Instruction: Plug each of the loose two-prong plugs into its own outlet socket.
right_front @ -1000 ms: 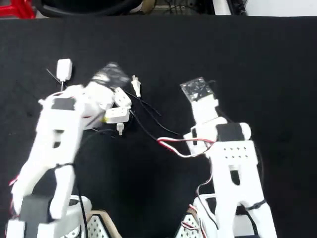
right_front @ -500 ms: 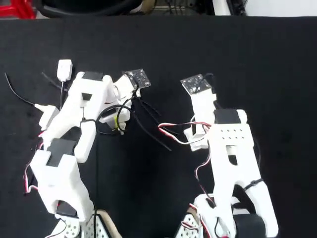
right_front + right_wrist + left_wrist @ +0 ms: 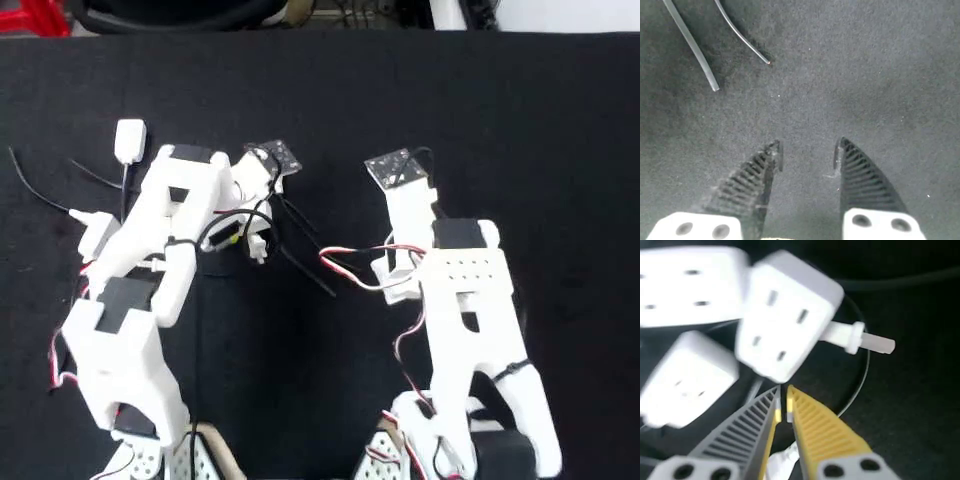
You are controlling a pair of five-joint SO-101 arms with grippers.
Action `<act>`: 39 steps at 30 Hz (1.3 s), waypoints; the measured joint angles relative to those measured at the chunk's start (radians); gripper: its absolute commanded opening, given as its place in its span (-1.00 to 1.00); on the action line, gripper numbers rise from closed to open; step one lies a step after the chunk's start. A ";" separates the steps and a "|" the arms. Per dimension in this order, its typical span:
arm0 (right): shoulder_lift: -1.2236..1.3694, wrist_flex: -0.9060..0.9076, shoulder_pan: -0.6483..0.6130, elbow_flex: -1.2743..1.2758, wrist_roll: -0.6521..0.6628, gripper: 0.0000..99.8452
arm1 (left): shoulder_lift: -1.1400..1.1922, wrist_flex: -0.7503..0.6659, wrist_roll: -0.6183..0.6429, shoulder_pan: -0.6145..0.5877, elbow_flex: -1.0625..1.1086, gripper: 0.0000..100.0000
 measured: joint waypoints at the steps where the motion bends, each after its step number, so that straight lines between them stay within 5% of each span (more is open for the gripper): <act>1: 0.000 0.000 0.000 0.000 0.000 -0.64 | -0.044 0.017 0.011 0.000 0.012 -0.93; 5: 0.000 0.000 0.000 0.000 0.000 -0.64 | -0.270 0.023 0.017 0.000 0.126 -0.93; 12: 0.000 0.000 0.000 0.000 0.000 -0.64 | -0.454 -0.284 0.098 0.021 0.393 -0.60; 15: 0.000 0.000 0.000 0.000 0.000 -0.64 | -0.394 -0.362 0.109 0.038 0.393 -0.46; 24: 0.000 0.000 0.000 0.000 0.000 -0.64 | -0.060 -0.399 0.060 0.031 0.213 -0.45; 39: 0.000 0.000 0.000 0.000 0.000 -0.64 | 0.043 -0.422 0.055 -0.014 0.092 -0.45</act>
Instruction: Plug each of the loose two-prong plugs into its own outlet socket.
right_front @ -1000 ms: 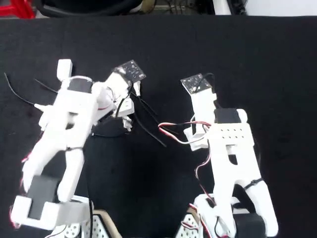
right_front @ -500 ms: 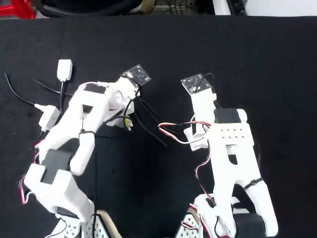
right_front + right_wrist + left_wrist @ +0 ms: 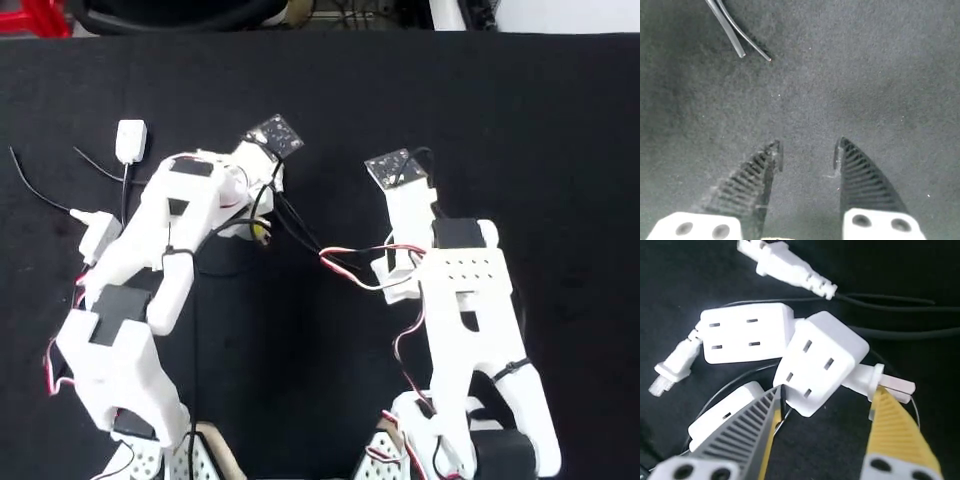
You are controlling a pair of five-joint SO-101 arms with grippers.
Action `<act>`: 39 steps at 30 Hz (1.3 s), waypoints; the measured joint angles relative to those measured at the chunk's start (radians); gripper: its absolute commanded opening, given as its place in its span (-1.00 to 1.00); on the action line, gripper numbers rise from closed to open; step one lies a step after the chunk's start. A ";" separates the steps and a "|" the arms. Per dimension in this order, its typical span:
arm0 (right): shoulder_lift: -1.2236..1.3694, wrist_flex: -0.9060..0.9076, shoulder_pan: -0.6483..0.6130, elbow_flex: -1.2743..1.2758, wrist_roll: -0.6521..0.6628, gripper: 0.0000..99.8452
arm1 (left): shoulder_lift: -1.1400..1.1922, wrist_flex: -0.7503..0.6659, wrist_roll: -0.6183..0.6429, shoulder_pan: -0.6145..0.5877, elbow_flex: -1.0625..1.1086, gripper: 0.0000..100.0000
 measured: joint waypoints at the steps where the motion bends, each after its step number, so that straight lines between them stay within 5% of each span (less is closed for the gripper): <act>1: 0.000 0.000 0.000 0.000 0.000 -0.64 | -0.009 0.037 0.000 0.000 -0.021 -0.45; 8: 0.000 -0.035 0.000 0.000 0.000 -0.64 | -0.127 0.215 -0.055 -0.026 -0.058 -0.45; 18: 0.000 -0.043 0.000 0.000 0.000 -0.64 | -0.038 -0.158 -0.091 -0.015 0.061 -0.45; 28: 0.000 -0.043 0.000 0.000 0.000 -0.64 | 0.192 -0.170 -0.127 -0.009 -0.060 -0.46; 34: 0.000 -0.043 0.000 0.000 0.000 -0.64 | 0.121 -0.060 -0.130 -0.002 -0.081 -0.95; 39: 0.000 -0.043 0.000 0.000 0.000 -0.64 | 0.020 -0.038 -0.023 0.014 -0.009 -0.92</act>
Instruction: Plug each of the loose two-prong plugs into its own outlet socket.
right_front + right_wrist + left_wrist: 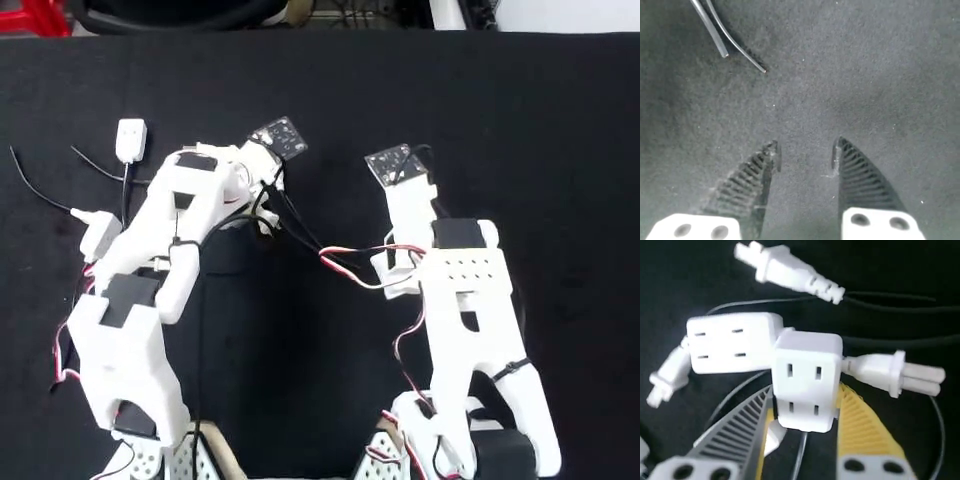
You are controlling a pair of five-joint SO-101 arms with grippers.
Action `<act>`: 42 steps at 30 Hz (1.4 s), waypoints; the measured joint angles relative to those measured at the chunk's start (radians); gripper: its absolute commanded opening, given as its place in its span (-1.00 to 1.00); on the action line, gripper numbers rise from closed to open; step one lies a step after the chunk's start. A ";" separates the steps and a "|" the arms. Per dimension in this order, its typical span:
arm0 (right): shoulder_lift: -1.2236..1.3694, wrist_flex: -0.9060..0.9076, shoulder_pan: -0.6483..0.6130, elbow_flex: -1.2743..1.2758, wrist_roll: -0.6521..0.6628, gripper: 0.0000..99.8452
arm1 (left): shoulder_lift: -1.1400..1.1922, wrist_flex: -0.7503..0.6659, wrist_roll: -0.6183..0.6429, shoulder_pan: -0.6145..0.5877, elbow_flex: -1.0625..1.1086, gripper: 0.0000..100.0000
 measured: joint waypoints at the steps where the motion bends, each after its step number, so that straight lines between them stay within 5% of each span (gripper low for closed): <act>1: 0.000 0.000 0.000 0.000 0.000 -0.64 | -0.026 0.003 0.012 0.000 0.025 -0.93; 13: 0.000 0.000 0.000 0.000 0.000 -0.64 | -0.621 0.026 0.135 0.020 0.404 -0.93; 18: 0.006 0.000 0.000 0.000 -0.009 -0.64 | -0.919 0.285 0.226 0.002 0.408 -0.93; 24: 0.006 0.000 0.000 0.000 -0.015 -0.64 | -1.106 0.485 0.181 0.051 0.506 -0.93; 31: 0.006 0.000 0.000 0.000 -0.015 -0.64 | -1.183 0.239 0.107 0.241 0.937 -0.91; 33: 0.006 0.000 0.000 0.000 -0.015 -0.64 | -1.189 0.129 0.103 0.259 1.036 -0.75; 37: 0.006 0.000 0.000 0.000 -0.015 -0.64 | -1.189 0.020 0.103 0.256 1.085 -0.36; 42: 0.017 0.048 0.002 -0.049 -0.057 -0.64 | -1.189 0.003 0.103 0.212 1.086 -0.38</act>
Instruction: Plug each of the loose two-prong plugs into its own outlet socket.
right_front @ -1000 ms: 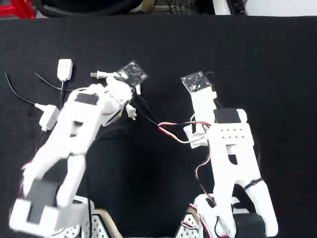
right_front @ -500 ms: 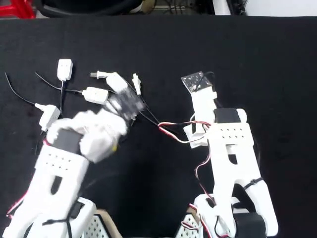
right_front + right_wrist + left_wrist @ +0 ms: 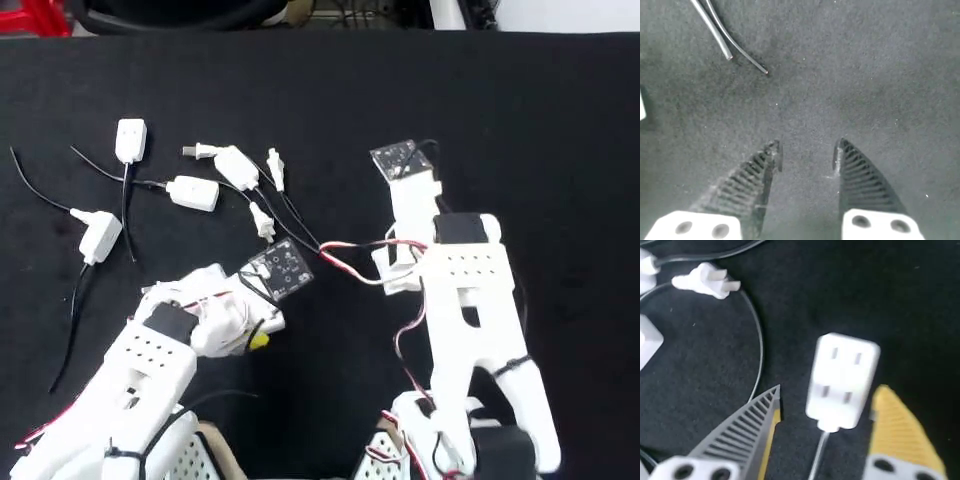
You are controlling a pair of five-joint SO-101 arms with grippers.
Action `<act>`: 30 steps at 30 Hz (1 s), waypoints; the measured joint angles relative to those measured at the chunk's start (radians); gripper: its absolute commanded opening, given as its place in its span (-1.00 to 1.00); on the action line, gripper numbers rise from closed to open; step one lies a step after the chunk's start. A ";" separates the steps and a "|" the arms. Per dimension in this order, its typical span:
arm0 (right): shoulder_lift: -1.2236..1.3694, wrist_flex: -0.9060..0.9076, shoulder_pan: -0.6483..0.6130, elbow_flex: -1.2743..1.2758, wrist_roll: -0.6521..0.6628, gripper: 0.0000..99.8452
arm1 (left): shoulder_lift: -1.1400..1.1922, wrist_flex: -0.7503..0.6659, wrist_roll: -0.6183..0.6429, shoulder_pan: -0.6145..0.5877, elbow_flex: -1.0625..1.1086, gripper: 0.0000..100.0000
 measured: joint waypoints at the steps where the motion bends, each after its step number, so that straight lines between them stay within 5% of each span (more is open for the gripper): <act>1: 0.014 0.011 0.000 -0.020 -0.003 -0.64 | 0.000 0.003 0.000 -0.006 0.000 -0.38; 7: 0.189 0.072 -0.003 -0.189 -0.003 -0.64 | -0.031 0.181 0.095 -0.055 -0.132 -0.38; 12: 0.367 0.132 -0.129 -0.385 -0.002 -0.64 | -0.244 0.299 0.167 -0.203 -0.183 -0.39; 23: 0.689 0.153 -0.408 -0.821 0.006 -0.64 | -0.921 0.316 0.176 -0.724 0.259 -0.39; 30: 0.908 0.026 -0.529 -0.941 0.002 -0.64 | -0.947 0.316 0.203 -0.839 0.353 -0.55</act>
